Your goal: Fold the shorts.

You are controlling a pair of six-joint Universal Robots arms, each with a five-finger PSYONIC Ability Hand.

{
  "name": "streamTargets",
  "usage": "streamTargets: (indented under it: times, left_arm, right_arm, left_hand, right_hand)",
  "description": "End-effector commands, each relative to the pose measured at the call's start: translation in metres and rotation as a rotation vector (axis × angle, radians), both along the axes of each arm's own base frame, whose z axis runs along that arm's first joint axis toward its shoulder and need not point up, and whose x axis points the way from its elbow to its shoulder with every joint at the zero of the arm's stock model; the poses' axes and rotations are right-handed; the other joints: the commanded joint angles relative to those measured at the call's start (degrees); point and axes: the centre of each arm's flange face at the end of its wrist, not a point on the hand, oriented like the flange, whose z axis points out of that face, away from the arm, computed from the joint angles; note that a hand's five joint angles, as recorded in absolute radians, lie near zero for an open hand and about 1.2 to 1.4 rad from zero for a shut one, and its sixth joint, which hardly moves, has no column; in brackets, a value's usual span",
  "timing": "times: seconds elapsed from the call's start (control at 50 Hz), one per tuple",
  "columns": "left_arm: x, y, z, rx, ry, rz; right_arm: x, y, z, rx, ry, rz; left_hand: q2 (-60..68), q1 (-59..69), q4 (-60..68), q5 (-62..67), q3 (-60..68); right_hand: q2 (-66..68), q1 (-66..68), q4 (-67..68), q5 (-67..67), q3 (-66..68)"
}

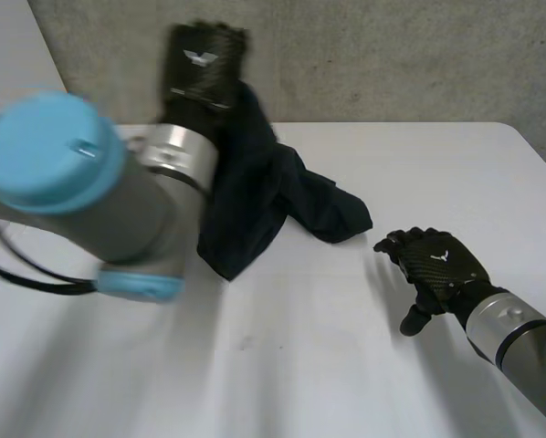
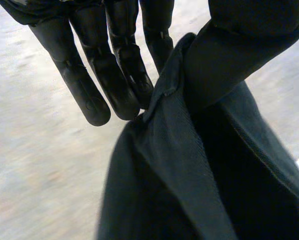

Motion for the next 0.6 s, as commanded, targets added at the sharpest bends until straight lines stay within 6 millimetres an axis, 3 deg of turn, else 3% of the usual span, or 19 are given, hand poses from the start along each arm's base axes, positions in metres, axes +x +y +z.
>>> streamTargets:
  times: [0.02, 0.1, 0.14, 0.16, 0.24, 0.36, 0.46, 0.52, 0.6]
  left_arm:
    - [-0.072, 0.050, -0.043, 0.041, -0.043, -0.207]
    - [-0.089, 0.073, -0.068, 0.079, -0.081, -0.272]
    - [-0.093, 0.085, -0.074, 0.090, -0.096, -0.299]
    - [-0.095, 0.094, -0.080, 0.101, -0.111, -0.317]
    - [-0.091, 0.102, -0.083, 0.112, -0.124, -0.323]
    - [-0.074, 0.100, -0.047, 0.075, -0.083, -0.295]
    - [-0.035, 0.087, -0.014, 0.065, -0.067, -0.221]
    - [-0.019, 0.082, -0.011, 0.085, -0.086, -0.185]
    - [0.007, 0.068, -0.023, 0.170, -0.153, -0.113]
  right_arm:
    - [-0.004, -0.004, 0.003, -0.021, -0.010, -0.036]
    - [-0.007, -0.008, 0.004, -0.038, 0.000, -0.076]
    - [-0.010, -0.012, 0.005, -0.054, 0.008, -0.111]
    - [-0.012, -0.013, 0.005, -0.058, 0.011, -0.127]
    - [-0.020, -0.021, 0.008, -0.085, 0.019, -0.188]
    - [-0.022, -0.023, 0.009, -0.092, 0.018, -0.196]
    - [-0.022, -0.024, 0.014, -0.103, 0.013, -0.197]
    - [-0.023, -0.024, 0.027, -0.137, 0.002, -0.204]
    - [-0.025, -0.020, 0.050, -0.167, -0.043, -0.221]
  left_hand:
    - [10.9, 16.7, 10.8, 12.3, 11.1]
    - [8.7, 14.6, 8.7, 10.1, 9.0]
    - [-20.1, -14.2, -20.1, -18.7, -19.8]
    - [-46.0, -40.2, -46.1, -44.7, -45.8]
    - [-57.8, -52.0, -57.9, -56.5, -57.6]
    - [-57.7, -51.9, -57.8, -56.4, -57.5]
    - [-57.7, -51.9, -57.8, -56.4, -57.5]
    - [-57.7, -51.9, -57.8, -56.4, -57.5]
    - [-57.7, -51.9, -57.8, -56.4, -57.5]
  right_hand:
    - [-2.8, -1.8, -3.6, -4.1, -2.2]
    - [-2.8, -1.8, -3.6, -4.1, -2.2]
    - [-2.8, -1.8, -3.6, -4.1, -2.2]
    - [-2.8, -1.8, -3.6, -4.1, -2.2]
    - [-2.8, -1.8, -3.6, -4.1, -2.2]
    - [-2.8, -1.8, -3.6, -4.1, -2.2]
    - [-2.8, -1.8, -3.6, -4.1, -2.2]
    - [-2.8, -1.8, -3.6, -4.1, -2.2]
    - [-2.8, -1.8, -3.6, -4.1, -2.2]
